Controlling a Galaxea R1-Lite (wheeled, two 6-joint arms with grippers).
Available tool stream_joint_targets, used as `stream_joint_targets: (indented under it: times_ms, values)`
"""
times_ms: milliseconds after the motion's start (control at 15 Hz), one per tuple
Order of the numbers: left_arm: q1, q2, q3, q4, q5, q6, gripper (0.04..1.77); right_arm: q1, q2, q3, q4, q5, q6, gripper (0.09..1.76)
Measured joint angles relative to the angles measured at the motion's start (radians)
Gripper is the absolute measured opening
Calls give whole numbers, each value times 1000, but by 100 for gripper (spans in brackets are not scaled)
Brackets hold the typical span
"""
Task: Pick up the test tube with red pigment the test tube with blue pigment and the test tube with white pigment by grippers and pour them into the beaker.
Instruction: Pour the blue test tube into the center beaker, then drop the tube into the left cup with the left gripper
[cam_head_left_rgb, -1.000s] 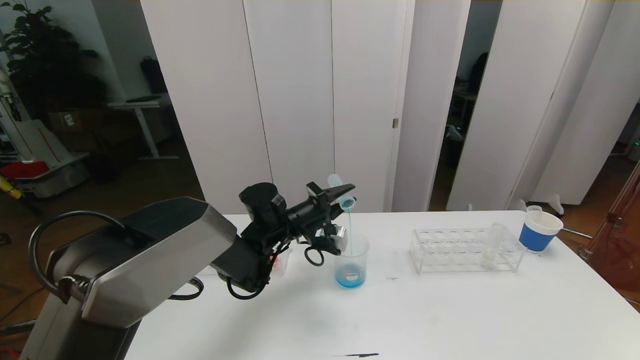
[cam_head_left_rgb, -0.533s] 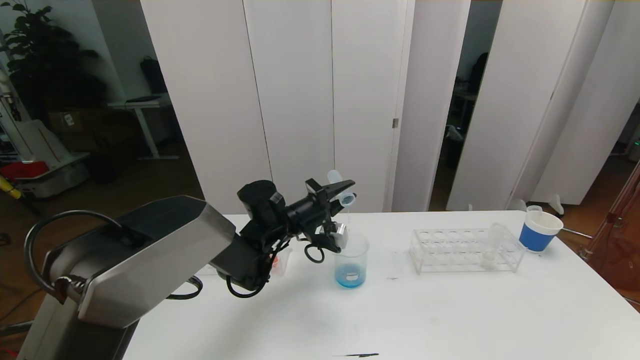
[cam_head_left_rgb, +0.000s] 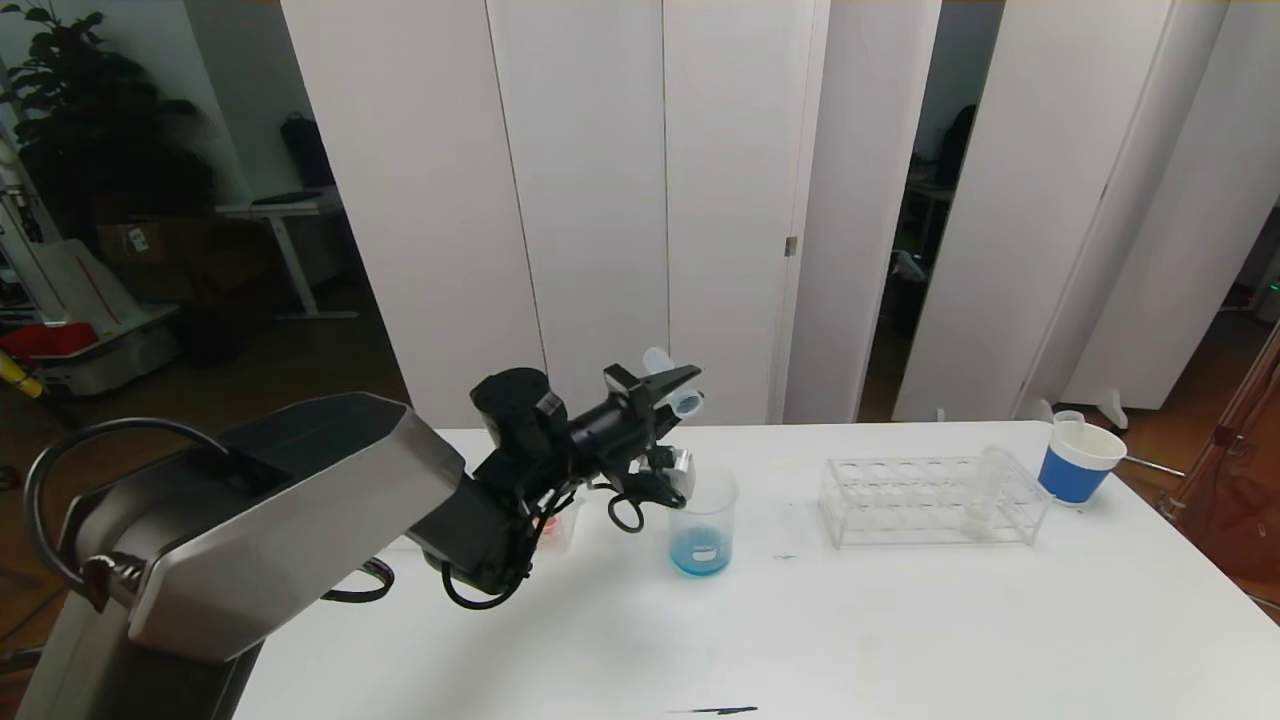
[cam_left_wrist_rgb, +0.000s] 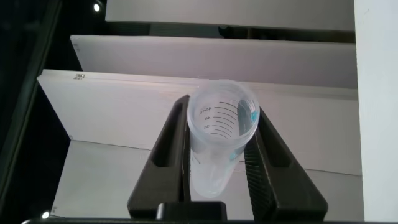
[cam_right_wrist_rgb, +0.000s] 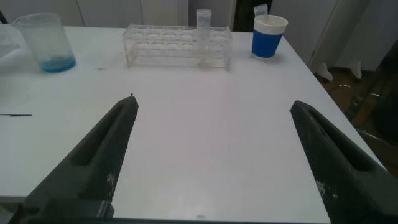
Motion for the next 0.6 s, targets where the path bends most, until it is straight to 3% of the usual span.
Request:
stream_joint_targets:
  times_ms: [333,600]
  values:
    - [5,-72,39,1,105,-115,58,0,0,0,0,0,0,175]
    - [12,-148,37,45,354,-306,58,0,0,0,0,0,0,175]
